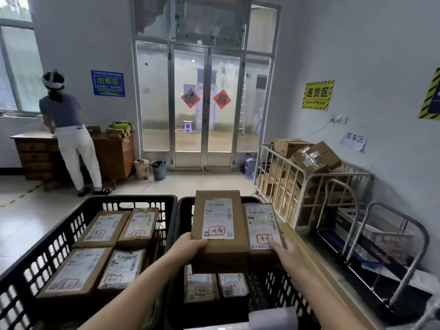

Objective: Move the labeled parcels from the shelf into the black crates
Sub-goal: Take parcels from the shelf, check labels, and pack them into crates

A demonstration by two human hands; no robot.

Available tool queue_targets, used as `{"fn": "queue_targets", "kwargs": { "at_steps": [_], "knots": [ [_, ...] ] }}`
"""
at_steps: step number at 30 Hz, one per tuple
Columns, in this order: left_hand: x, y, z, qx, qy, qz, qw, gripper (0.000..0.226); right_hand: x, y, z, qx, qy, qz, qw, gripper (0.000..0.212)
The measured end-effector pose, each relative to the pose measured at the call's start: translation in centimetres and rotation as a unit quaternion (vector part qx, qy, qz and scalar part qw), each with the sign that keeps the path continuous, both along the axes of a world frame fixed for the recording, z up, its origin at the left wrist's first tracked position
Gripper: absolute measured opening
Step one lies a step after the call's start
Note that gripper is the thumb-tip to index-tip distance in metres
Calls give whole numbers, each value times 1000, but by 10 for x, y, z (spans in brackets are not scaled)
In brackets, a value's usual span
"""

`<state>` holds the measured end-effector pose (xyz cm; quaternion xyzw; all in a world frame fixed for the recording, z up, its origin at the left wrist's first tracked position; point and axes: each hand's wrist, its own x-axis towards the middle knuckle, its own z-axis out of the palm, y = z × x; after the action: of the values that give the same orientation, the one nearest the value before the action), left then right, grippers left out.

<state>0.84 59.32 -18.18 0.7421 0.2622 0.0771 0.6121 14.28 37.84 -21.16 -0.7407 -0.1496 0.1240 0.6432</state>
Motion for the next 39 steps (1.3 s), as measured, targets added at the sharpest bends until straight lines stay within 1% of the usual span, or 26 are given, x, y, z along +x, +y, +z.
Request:
{"fn": "queue_targets", "kwargs": {
  "at_steps": [3, 7, 11, 14, 17, 23, 26, 28, 30, 35, 39],
  "knots": [
    [17, 8, -12, 33, 21, 20, 999, 33, 12, 9, -12, -4, 39, 9, 999, 25],
    [31, 23, -27, 48, 76, 40, 995, 43, 27, 27, -27, -16, 73, 25, 997, 31],
    [45, 35, -40, 66, 113, 69, 989, 40, 42, 44, -39, -25, 111, 45, 993, 28],
    [56, 40, -47, 57, 128, 96, 985, 40, 58, 58, -46, -35, 126, 55, 990, 29],
    [66, 44, -54, 44, 119, 129, 984, 38, 75, 73, -52, -40, 132, 72, 988, 32],
    [87, 50, -71, 26, 73, 188, 979, 37, 104, 99, -72, -49, 147, 94, 983, 36],
    [94, 53, -79, 16, 55, 213, 975, 41, 116, 112, -80, -55, 146, 99, 983, 35],
    [97, 53, -83, 3, 50, 226, 973, 47, 124, 119, -84, -58, 151, 95, 982, 34],
    [101, 50, -87, -4, 49, 233, 971, 53, 132, 124, -88, -62, 152, 89, 982, 34],
    [108, 49, -99, 10, 62, 245, 967, 52, 145, 136, -91, -79, 136, 82, 984, 31],
    [115, 50, -104, 62, 100, 247, 962, 54, 152, 146, -92, -92, 112, 74, 987, 29]
  ]
}}
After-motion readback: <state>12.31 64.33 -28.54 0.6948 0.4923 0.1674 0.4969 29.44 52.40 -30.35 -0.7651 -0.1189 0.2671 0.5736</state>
